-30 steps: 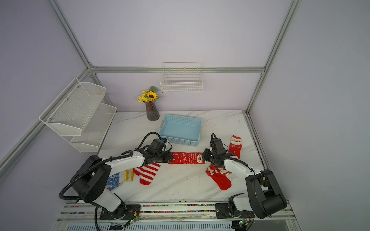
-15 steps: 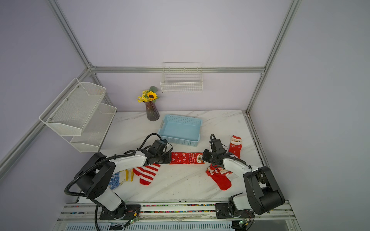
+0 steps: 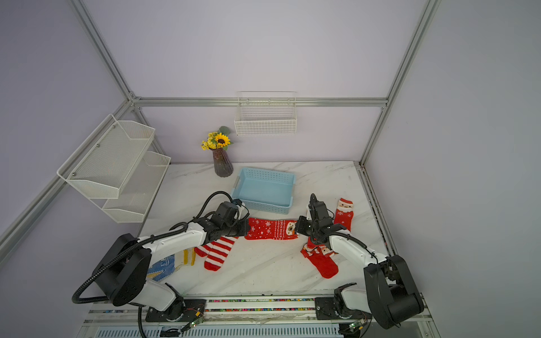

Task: Place the socks together as a pair
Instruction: Place the sock in the sock, then pick up a pair of socks from the center of the board.

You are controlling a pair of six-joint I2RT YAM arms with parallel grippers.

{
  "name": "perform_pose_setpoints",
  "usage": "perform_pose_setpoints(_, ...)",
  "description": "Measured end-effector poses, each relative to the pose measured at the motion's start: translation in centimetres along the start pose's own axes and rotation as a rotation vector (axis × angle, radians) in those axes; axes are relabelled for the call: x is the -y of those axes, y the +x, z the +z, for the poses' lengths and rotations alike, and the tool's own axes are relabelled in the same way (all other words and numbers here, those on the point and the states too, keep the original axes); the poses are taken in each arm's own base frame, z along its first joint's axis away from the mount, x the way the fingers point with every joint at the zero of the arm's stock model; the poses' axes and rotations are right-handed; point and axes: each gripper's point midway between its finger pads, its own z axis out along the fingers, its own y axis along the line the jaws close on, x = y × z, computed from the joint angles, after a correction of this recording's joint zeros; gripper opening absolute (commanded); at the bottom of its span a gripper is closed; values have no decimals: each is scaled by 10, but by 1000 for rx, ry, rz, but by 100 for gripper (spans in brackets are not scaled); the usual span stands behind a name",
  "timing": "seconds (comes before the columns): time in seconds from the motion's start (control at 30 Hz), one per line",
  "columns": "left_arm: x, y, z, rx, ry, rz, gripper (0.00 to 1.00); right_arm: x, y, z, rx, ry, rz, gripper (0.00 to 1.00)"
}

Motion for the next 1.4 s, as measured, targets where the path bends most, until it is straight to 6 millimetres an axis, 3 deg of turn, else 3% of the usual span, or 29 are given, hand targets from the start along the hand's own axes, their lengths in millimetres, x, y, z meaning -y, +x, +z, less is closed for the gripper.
perform_pose_setpoints(0.3,-11,10,12,-36,-42,-4,0,12,9,22,-61,37,17,0)
perform_pose_setpoints(0.37,-13,10,13,-36,-50,-2,27,14,10,25,-70,46,19,10)
perform_pose_setpoints(0.43,-15,11,14,-38,-57,-2,44,17,11,28,-76,59,20,30)
perform_pose_setpoints(0.47,-16,12,14,-39,-60,1,50,19,12,29,-78,63,15,34)
perform_pose_setpoints(0.53,-18,14,14,-42,-66,0,55,21,13,31,-80,75,16,38)
perform_pose_setpoints(0.7,-23,17,18,-52,-83,-5,56,28,17,38,-96,95,22,41)
perform_pose_setpoints(0.93,-27,24,29,-75,-95,-13,52,25,13,45,-80,72,27,32)
perform_pose_setpoints(1.07,-26,25,31,-74,-93,-11,38,27,16,46,-75,64,34,10)
perform_pose_setpoints(1.13,-26,26,32,-78,-93,-21,24,29,19,45,-77,64,39,0)
perform_pose_setpoints(1.27,-27,31,31,-99,-99,-27,4,24,18,34,-58,48,37,0)
perform_pose_setpoints(1.4,-22,37,26,-118,-92,-19,0,9,10,12,-4,-6,28,0)
